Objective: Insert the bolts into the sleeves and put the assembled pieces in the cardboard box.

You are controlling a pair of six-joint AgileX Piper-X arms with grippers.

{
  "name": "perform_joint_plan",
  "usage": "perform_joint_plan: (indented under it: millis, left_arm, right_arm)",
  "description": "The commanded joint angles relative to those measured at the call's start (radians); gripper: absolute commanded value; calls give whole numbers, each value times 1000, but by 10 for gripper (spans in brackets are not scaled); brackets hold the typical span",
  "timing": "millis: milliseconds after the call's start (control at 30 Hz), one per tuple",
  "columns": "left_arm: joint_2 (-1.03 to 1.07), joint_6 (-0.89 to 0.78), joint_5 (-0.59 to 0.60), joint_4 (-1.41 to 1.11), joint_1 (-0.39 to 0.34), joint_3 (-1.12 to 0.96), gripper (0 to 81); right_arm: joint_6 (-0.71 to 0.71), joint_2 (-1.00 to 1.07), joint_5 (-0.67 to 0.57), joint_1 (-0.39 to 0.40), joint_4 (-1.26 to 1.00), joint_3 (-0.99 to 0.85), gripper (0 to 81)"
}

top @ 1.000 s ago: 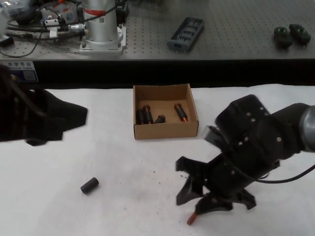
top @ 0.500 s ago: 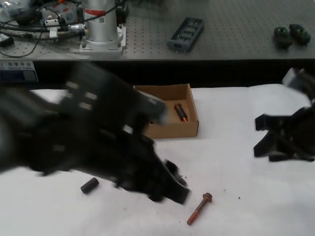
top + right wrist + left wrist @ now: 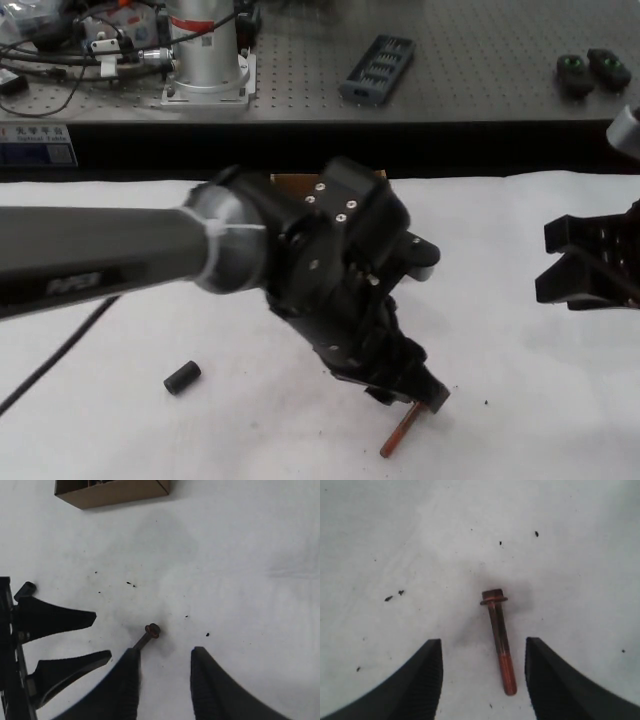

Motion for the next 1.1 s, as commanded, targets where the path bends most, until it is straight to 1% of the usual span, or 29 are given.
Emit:
perform_joint_plan:
  millis: [0,267,533,800,900,1000,1067]
  left_arm:
    - [28,-4,-18,6,-11,-37,378]
    - [104,-19,-29,15,-35,-51,378]
    - [139,-40,-29,15,-42,-60,378]
    - [188,-56,-41,20,-92,-108,378]
    - [199,-65,-70,39,-106,-111,371]
    - [199,-56,-166,90,-117,-111,318]
    - [199,-43,-206,117,-117,-111,291]
  right_arm:
    - [-15,-12,-5,-7,2,-3,259]
    - [-42,-43,8,-7,52,-3,259]
    - [-60,-173,31,-7,52,-3,259]
    - [-60,-306,34,-7,52,-3,258]
    - [-60,-340,69,-7,50,-3,258]
    - [-60,-356,76,-7,48,-3,258]
    - [-60,-359,76,-7,47,-3,258]
